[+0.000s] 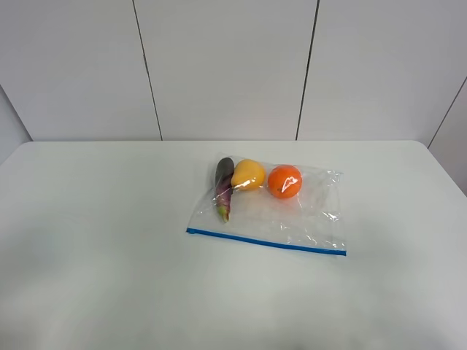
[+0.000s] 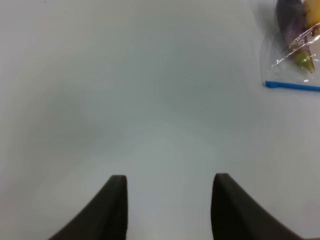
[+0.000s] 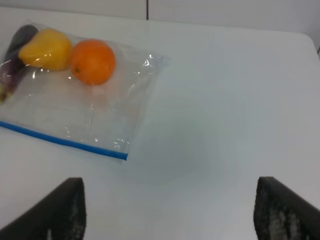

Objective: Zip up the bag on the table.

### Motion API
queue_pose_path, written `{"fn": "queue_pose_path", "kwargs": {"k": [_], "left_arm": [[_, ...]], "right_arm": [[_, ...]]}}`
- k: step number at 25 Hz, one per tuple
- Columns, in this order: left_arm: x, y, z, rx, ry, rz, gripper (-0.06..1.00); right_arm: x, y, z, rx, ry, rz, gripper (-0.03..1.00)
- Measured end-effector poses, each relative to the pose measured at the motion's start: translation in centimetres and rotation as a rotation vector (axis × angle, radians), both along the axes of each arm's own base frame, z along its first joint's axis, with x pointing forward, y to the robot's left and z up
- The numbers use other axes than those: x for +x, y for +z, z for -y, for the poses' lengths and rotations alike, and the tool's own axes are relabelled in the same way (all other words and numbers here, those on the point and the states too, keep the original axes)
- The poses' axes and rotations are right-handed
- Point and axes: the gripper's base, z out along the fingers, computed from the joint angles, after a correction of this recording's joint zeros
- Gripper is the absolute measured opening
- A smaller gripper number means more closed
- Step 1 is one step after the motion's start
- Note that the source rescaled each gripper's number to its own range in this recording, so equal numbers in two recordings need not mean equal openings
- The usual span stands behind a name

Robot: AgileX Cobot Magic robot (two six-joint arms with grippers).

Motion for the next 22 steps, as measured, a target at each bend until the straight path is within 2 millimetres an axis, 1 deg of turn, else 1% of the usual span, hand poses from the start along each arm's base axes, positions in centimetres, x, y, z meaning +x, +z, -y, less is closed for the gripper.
{"fn": "queue_pose_path", "kwargs": {"k": [22], "left_arm": [[0.0, 0.0, 0.0, 0.0, 0.0, 0.0, 0.69]], "right_arm": [[0.0, 0.0, -0.03, 0.011, -0.001, 0.0, 0.85]]}}
